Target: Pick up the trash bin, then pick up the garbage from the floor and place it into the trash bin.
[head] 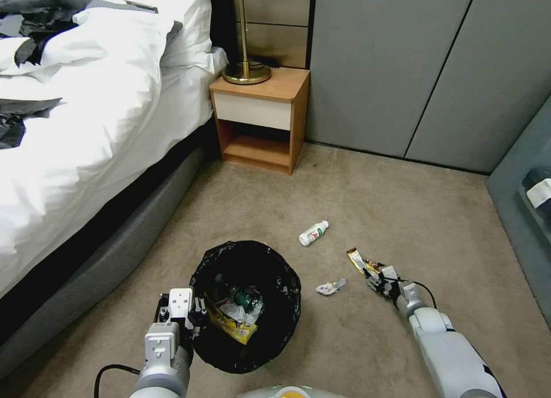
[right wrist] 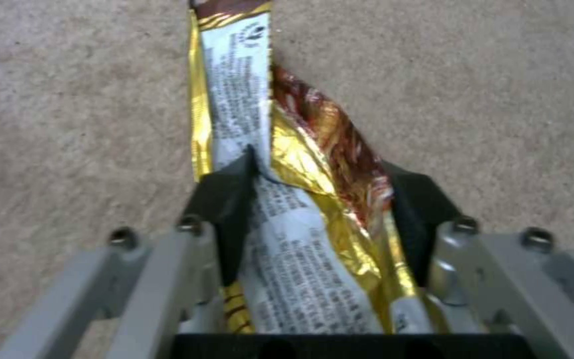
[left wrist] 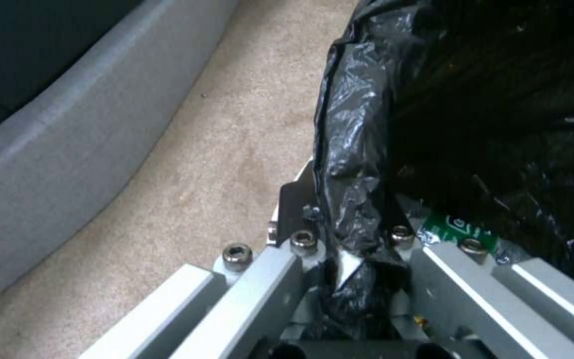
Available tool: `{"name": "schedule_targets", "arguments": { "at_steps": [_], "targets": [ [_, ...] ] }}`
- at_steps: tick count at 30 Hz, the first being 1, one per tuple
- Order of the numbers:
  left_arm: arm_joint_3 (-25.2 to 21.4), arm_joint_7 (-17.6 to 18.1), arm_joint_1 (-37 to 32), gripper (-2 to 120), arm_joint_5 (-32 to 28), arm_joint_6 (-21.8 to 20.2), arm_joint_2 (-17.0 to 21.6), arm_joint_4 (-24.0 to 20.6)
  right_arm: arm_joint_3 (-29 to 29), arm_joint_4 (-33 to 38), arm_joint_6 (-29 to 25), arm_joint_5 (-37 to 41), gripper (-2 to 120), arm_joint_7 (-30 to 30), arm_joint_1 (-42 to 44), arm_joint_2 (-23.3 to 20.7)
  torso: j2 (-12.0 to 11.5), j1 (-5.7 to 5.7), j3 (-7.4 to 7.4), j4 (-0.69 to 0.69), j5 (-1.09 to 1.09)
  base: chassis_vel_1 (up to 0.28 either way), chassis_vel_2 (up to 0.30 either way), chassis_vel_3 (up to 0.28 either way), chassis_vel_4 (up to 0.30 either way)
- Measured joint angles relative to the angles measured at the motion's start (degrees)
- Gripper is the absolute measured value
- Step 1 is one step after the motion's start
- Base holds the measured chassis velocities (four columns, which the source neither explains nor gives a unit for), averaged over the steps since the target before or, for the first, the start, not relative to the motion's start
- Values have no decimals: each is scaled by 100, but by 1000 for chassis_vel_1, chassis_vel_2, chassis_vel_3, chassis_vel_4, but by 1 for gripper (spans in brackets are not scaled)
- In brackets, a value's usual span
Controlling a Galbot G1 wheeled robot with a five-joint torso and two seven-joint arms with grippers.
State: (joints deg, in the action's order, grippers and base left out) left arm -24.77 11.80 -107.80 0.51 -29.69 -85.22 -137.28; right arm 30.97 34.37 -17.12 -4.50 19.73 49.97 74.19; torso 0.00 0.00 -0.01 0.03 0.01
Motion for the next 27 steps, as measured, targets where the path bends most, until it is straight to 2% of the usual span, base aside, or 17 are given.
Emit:
{"name": "schedule_targets", "arguments": {
  "at_steps": [1, 3, 4, 6, 7, 10, 11, 12, 15, 20, 23, 24, 27],
  "targets": [
    [0, 0, 0, 1, 0, 0, 0, 0, 0, 0, 0, 0, 41, 0, 0, 0, 0, 0, 0, 0, 0, 0, 0, 0, 0],
    [8, 1, 6, 1, 0, 1, -1, -1, 0, 84, 0, 31, 32, -43, 67, 17, 0, 0, 0, -1, 0, 0, 0, 0, 0],
    [8, 1, 6, 1, 0, 1, -1, -1, 0, 84, 0, 31, 32, -43, 67, 17, 0, 0, 0, -1, 0, 0, 0, 0, 0],
    [34, 1, 9, 1, 0, 3, -4, -1, -6, 167, 13, 74, 19, -84, 126, 31, 0, 0, 0, -3, 1, 0, 0, 0, 0],
    [34, 1, 9, 1, 0, 3, -4, -1, -6, 167, 13, 74, 19, -84, 126, 31, 0, 0, 0, -3, 1, 0, 0, 0, 0],
    [37, 2, 2, 1, 0, 15, 0, -1, -11, 221, 20, 95, 7, -122, 179, 47, 0, 0, 0, -4, 0, 0, 0, 0, 0],
    [37, 2, 2, 1, 0, 15, 0, -1, -11, 221, 20, 95, 7, -122, 179, 47, 0, 0, 0, -4, 0, 0, 0, 0, 0],
    [37, 3, -4, 1, 0, 18, 3, -3, -12, 247, 20, 100, 0, -137, 201, 49, 0, 0, 0, -4, -1, 0, 0, 0, 0],
    [38, 3, -5, 1, 0, 20, 8, -12, -25, 331, 22, 124, 0, -173, 245, 49, 0, 0, 0, -4, -1, 0, 0, 0, 0],
    [71, 4, 27, 1, -1, 20, 10, -15, -114, 913, 25, 441, 0, -321, 445, 18, 0, 0, 1, -5, -1, 0, 0, 0, 0],
    [87, 4, 45, 1, -23, 20, 18, 3, -145, 1733, 98, 920, 0, -508, 693, 23, -1, 0, 1, -5, 0, 0, 0, 0, 0],
    [87, 4, 45, 1, -23, 20, 18, 3, -145, 1733, 98, 920, 0, -508, 693, 23, -1, 0, 1, -5, 0, 0, 0, 0, 0],
    [96, 4, 72, 1, -42, 19, 34, 44, -193, 3296, 263, 1543, 0, -708, 1181, 46, -1, 0, 1, -3, 0, 0, 0, 0, 0]
  ]
}}
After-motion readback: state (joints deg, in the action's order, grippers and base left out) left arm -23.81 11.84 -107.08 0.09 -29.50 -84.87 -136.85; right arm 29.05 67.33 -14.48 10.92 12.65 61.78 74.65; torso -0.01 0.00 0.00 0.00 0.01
